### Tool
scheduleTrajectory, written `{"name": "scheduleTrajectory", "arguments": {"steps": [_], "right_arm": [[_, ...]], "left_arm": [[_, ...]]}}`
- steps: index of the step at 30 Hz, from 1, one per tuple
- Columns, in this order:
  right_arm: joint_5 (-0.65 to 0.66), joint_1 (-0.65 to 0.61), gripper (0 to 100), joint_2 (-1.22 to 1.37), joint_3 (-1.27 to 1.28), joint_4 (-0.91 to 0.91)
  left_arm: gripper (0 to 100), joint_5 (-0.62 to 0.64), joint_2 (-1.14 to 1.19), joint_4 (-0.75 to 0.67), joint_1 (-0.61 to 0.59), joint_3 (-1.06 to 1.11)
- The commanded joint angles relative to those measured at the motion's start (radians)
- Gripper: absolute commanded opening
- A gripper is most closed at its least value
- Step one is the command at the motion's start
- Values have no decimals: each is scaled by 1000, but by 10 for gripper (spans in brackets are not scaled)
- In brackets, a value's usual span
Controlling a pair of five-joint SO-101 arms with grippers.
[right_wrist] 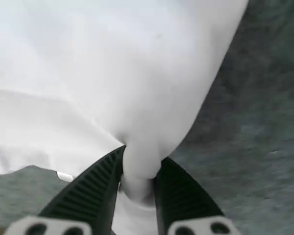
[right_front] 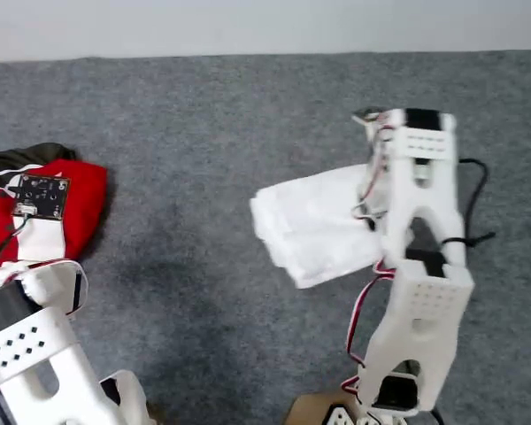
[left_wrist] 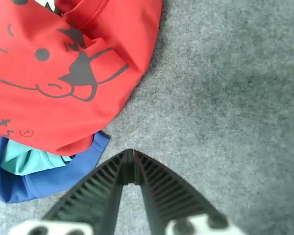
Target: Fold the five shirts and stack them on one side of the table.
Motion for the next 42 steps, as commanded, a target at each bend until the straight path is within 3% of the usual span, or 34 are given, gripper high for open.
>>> {"name": "scheduleTrajectory", "arguments": {"steps": [1,5,10,13,17,21,27,32,42], "right_arm": [[167,88,10,10,-101,-31],[244,147,10,82,-164,-113],[250,153,17,159,-245,-122],[242,140,91,160,-310,-68],[87,136,211,160,-480,44],[5,127,236,131,-548,51],[0,85,220,-24,-361,51],[0,28,3,-194,-121,50],[-276,-67,10,-397,321,-36]], "left_arm": [[3,-6,-17,-2,0,-2],[3,-6,-17,-2,0,-2],[3,-6,-17,-3,0,-2],[3,-6,-17,-3,0,-2],[3,-6,-17,-3,2,-2],[3,-6,-17,-3,2,-2],[3,-6,-14,-3,2,-2],[3,-6,-12,-3,2,-2],[3,-6,-15,-3,2,31]]}}
